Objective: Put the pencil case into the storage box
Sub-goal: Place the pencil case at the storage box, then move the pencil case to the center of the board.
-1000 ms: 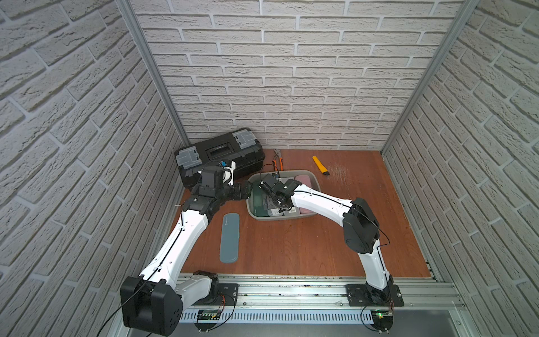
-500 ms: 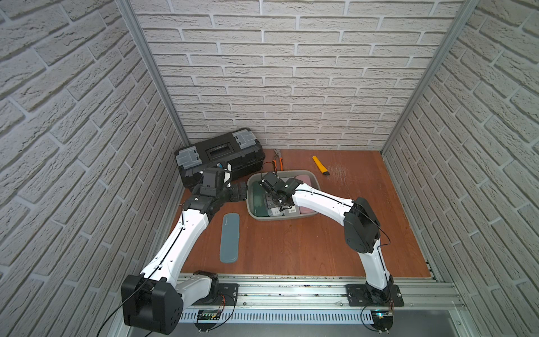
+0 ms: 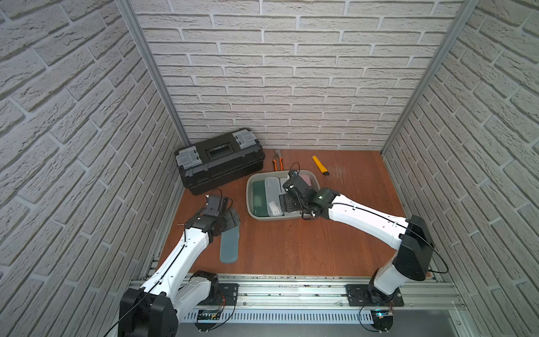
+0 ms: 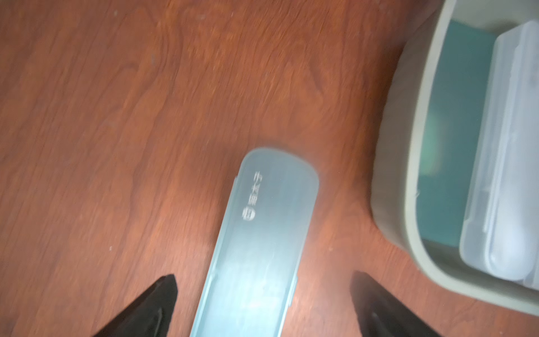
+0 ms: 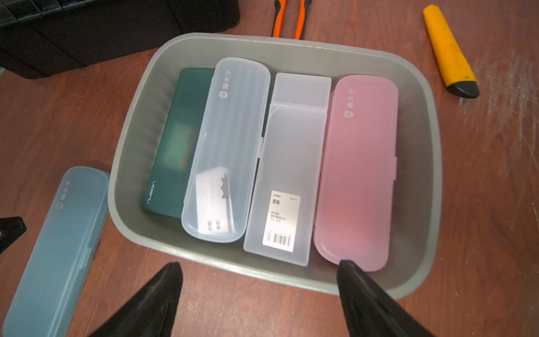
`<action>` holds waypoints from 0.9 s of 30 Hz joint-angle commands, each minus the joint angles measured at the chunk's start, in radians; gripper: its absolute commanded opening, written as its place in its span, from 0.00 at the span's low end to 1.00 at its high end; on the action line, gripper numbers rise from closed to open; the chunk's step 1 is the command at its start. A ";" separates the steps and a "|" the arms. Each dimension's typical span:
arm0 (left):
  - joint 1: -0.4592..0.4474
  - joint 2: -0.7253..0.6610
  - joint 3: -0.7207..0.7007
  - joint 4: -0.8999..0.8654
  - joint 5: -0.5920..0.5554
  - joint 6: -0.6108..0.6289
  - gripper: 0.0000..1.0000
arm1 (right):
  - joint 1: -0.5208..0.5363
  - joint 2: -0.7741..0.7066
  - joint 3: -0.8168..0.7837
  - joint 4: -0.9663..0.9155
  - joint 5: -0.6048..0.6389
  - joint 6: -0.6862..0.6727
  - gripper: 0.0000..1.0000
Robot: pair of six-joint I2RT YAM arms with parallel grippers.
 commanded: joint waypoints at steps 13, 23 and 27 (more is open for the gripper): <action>-0.195 -0.039 -0.176 -0.016 -0.061 -0.234 0.99 | 0.020 -0.190 -0.325 0.128 -0.040 0.027 0.88; -0.256 -0.028 -0.240 -0.018 -0.067 -0.280 0.98 | 0.023 -0.220 -0.359 0.144 -0.038 0.022 0.87; -0.324 -0.021 -0.240 -0.006 -0.066 -0.312 0.98 | 0.024 -0.219 -0.369 0.148 -0.040 0.026 0.85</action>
